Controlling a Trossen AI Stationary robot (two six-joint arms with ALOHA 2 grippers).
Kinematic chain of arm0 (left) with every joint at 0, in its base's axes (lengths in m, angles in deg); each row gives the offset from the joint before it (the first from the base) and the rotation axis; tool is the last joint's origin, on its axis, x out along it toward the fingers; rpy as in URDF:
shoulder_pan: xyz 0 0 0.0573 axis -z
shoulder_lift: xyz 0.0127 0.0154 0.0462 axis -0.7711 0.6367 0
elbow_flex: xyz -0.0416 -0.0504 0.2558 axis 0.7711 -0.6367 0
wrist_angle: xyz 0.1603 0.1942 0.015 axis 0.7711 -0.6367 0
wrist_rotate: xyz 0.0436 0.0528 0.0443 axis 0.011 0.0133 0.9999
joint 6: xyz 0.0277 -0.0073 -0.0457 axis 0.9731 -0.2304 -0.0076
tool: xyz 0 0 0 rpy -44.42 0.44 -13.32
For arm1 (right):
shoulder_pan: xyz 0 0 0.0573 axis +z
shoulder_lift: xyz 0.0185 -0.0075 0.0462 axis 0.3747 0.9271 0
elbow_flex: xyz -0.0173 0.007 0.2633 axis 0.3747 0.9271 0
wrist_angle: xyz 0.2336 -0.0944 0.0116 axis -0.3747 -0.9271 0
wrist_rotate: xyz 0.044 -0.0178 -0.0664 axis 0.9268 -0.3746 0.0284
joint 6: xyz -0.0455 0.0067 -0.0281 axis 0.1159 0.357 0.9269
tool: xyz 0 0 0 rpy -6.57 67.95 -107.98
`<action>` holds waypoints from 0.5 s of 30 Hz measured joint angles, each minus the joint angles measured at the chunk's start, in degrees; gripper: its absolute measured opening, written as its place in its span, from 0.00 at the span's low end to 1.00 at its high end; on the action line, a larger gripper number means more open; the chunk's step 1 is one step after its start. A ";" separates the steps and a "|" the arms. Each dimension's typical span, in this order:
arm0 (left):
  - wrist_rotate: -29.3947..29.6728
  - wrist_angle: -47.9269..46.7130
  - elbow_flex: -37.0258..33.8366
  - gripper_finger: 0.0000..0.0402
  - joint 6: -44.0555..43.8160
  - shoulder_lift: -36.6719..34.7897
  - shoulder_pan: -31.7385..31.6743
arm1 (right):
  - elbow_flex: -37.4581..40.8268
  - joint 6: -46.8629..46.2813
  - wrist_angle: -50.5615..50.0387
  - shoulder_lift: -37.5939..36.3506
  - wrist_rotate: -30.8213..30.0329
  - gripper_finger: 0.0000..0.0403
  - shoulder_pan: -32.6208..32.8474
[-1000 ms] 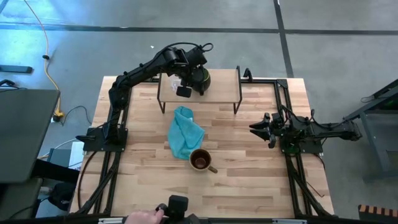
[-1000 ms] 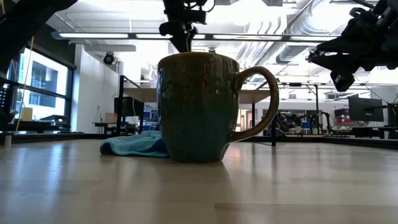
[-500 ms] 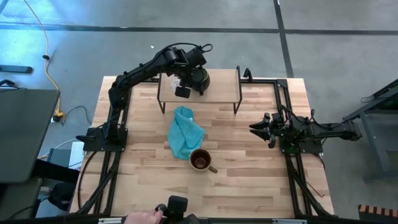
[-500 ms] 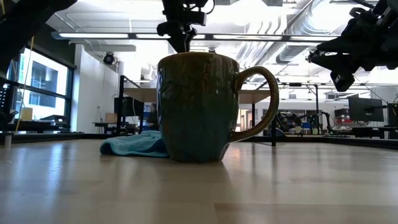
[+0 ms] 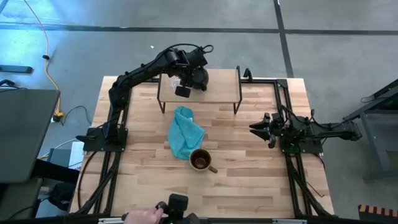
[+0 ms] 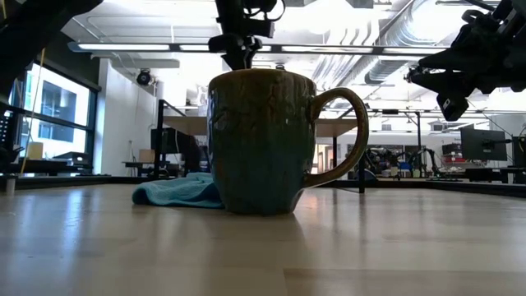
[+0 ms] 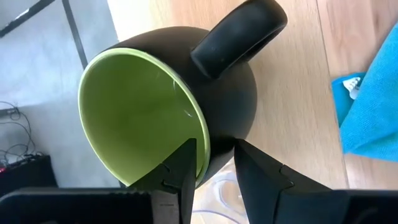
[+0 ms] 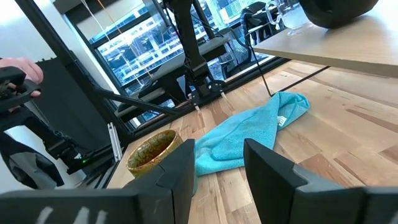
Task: Stack small to large cups/mugs on shelf
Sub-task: Put the green mug on the shelf
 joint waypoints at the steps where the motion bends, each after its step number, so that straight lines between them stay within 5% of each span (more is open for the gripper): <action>1: 0.00 0.01 0.00 0.24 0.35 0.00 0.00 | 0.00 0.00 0.00 0.00 -0.01 0.32 0.01; 15: 0.06 0.99 -0.09 0.06 1.66 0.11 -0.02 | 0.00 -0.02 0.00 0.00 -0.04 0.32 -0.01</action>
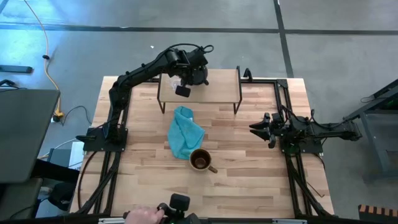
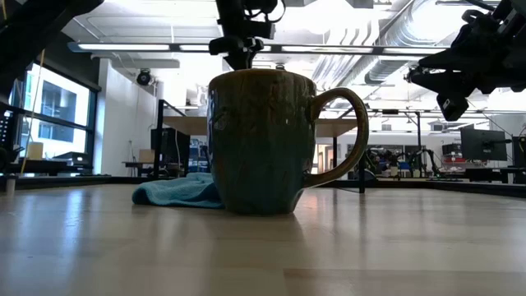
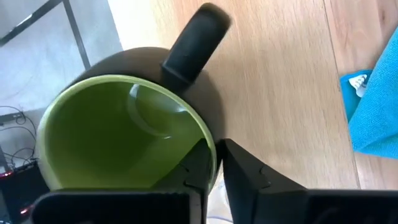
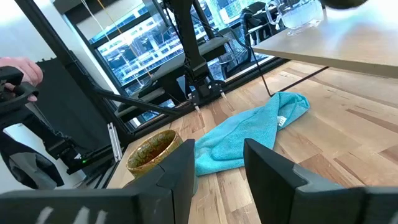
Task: Stack small to large cups/mugs on shelf
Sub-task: Put the green mug on the shelf
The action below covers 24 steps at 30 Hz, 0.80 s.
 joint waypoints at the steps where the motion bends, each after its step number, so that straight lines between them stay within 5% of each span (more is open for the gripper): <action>1: -0.06 0.01 0.00 0.05 0.00 0.00 0.00 | 0.00 0.00 0.00 0.00 0.00 0.32 0.01; 12: -0.24 0.30 0.00 0.03 3.28 0.00 0.48 | 0.00 0.18 0.00 0.00 0.00 0.32 0.01; 24: -0.38 -0.14 0.00 0.01 16.50 -0.02 2.74 | 0.00 1.53 -0.01 0.00 -0.15 0.32 0.01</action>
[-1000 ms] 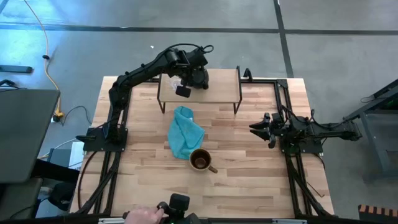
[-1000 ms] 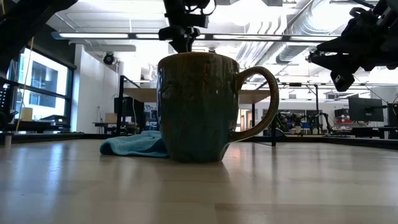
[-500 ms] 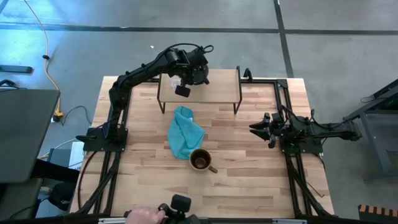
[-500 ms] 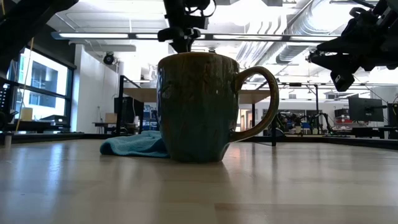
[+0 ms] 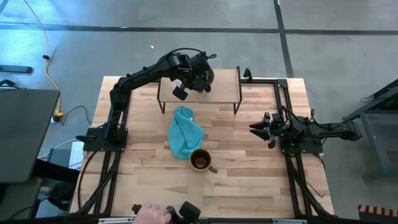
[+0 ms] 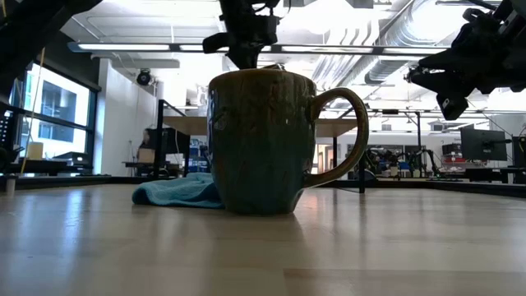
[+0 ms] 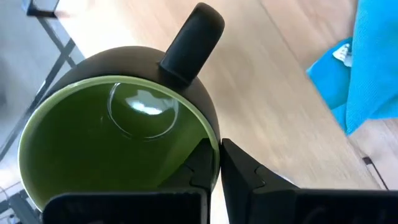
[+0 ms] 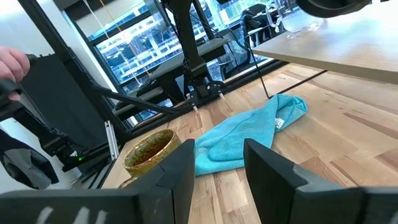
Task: Stack small to large cups/mugs on shelf
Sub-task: Put the green mug on the shelf
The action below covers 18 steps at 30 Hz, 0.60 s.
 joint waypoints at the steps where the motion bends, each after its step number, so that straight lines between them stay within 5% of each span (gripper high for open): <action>1: 0.11 -0.01 0.00 0.01 0.00 0.00 -0.03 | 0.00 0.00 -0.03 0.00 0.00 0.32 -0.01; 18: -2.96 -4.15 0.11 0.00 -2.61 -2.67 -0.05 | 0.00 1.03 -0.03 0.00 -0.20 0.32 -0.01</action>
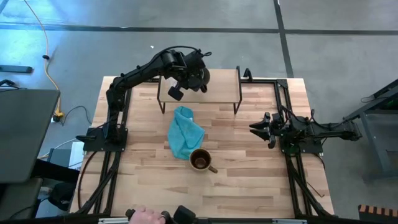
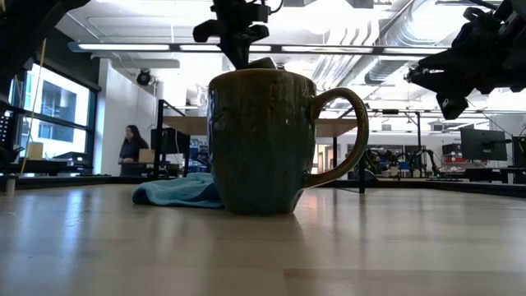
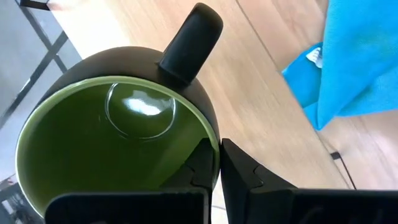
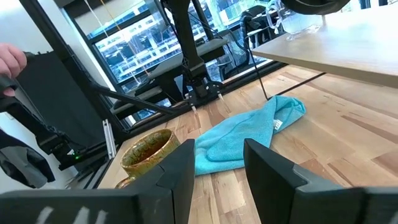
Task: Stack small to large cups/mugs on shelf
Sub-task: Put the green mug on the shelf
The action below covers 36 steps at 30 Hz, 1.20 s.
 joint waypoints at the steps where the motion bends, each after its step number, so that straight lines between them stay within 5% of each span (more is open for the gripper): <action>1: -0.27 -0.10 0.00 0.00 -0.35 0.00 0.00 | 0.00 -0.12 0.00 0.00 0.01 0.32 -0.01; 36: -4.85 -0.84 0.00 0.00 -5.40 1.46 0.07 | 0.02 -1.05 0.44 0.00 -0.18 0.32 -0.01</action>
